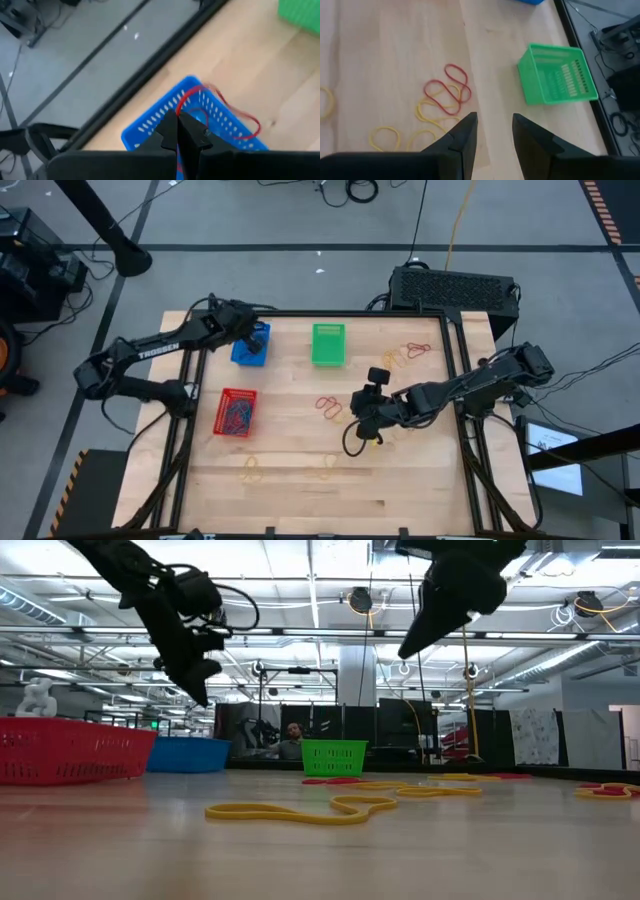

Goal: Sort rubber bands into baskets
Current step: Put the red rubber band into the blue basket

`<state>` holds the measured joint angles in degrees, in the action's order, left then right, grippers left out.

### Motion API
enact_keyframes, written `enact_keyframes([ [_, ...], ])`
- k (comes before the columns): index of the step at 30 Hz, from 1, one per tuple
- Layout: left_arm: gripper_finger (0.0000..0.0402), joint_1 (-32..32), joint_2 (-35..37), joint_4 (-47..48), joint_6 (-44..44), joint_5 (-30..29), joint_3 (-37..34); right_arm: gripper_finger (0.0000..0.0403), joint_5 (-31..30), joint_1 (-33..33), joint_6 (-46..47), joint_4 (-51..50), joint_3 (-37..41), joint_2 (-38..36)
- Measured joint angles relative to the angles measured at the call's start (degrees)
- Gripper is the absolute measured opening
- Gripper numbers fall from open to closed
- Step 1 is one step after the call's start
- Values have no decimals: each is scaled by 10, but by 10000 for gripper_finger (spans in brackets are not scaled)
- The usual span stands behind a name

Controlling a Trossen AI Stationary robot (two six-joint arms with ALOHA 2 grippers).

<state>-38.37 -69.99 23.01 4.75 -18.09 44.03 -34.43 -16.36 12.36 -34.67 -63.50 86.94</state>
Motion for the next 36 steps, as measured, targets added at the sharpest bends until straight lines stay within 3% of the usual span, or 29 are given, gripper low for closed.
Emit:
enact_keyframes([
  [16, 86, 0, -22, 109, -25, -4, 12, 116, 0, 14, 4, 1, 5, 0],
  [28, 93, 3, -21, 229, -54, 7, 105, 116, 2, 14, 13, 15, 5, 0],
  [32, 93, 1, -21, 230, -73, 43, 114, 116, 10, 15, 24, 14, 5, 0],
  [36, 93, -14, -21, 230, -71, 112, 116, 116, 82, 30, 44, -1, 5, 0],
])
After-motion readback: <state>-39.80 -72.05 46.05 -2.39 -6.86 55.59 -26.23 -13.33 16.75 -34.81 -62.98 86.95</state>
